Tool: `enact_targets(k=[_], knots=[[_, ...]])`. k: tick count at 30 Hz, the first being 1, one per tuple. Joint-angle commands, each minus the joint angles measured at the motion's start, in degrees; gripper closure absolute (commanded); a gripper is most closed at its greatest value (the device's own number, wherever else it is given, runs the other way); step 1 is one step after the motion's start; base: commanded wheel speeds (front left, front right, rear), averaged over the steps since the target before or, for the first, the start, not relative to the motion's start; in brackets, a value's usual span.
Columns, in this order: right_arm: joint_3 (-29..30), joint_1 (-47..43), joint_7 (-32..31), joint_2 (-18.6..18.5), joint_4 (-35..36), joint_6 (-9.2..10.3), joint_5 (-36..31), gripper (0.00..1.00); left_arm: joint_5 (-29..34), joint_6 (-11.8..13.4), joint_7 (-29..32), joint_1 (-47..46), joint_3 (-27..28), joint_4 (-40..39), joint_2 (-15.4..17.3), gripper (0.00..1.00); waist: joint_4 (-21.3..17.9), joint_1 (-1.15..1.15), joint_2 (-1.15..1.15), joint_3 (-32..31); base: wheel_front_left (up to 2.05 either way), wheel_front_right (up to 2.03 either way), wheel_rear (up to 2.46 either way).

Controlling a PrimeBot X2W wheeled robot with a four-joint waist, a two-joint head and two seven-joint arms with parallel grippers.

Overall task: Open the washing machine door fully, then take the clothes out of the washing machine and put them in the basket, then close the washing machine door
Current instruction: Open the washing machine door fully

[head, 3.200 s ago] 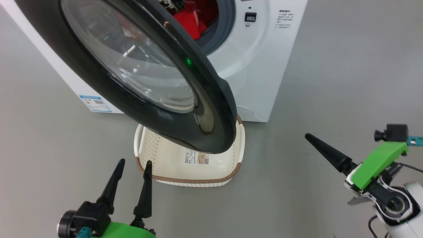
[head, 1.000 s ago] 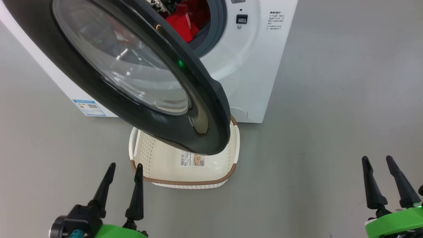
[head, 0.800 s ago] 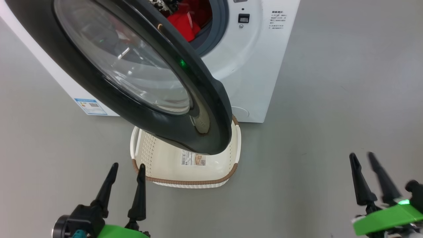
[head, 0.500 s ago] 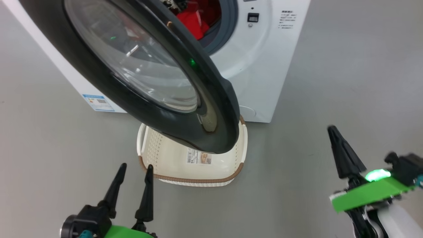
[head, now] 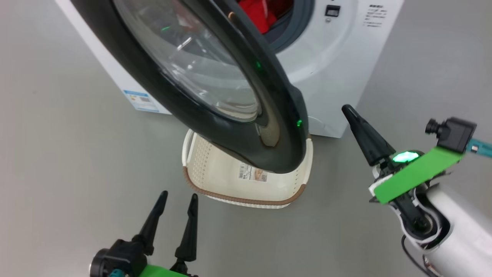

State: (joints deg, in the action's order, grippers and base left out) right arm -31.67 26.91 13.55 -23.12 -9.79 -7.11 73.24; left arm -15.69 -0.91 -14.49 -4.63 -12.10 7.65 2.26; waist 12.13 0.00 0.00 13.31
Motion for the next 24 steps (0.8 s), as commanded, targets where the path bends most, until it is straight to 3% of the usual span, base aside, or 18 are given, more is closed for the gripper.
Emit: enact_targets(k=[1, 9, 13, 24], knots=[[-1.2, 1.0, -0.5, -0.9, 1.5, -0.37, 1.6, 1.00, -0.4, 0.6, -0.5, -0.8, 1.3, -1.7, 0.6, 0.00, 1.1, 0.00, 0.00, 0.8, 0.00, 0.00, 0.00], [-5.9, 6.9, -6.5, -5.5, 1.2, -0.37, 12.0, 1.00, -1.6, 1.1, -0.5, -1.3, -1.3, -2.1, 0.6, 0.00, 3.5, 0.00, 0.00, 1.7, 0.00, 0.00, 0.00], [-6.9, 7.9, -13.3, -6.4, 2.0, -0.37, 18.2, 1.00, -2.2, 1.5, -0.5, -1.0, -2.5, -2.3, 0.6, 0.00, 4.6, 0.00, 0.00, 1.8, 0.00, 0.00, 0.00], [-7.4, 5.9, -19.2, -5.1, 3.9, -0.37, 19.2, 1.00, -2.8, 1.9, -0.5, -0.3, -3.2, -1.9, 0.6, 0.00, 6.0, 0.00, 0.00, 0.0, 0.00, 0.00, 0.00]])
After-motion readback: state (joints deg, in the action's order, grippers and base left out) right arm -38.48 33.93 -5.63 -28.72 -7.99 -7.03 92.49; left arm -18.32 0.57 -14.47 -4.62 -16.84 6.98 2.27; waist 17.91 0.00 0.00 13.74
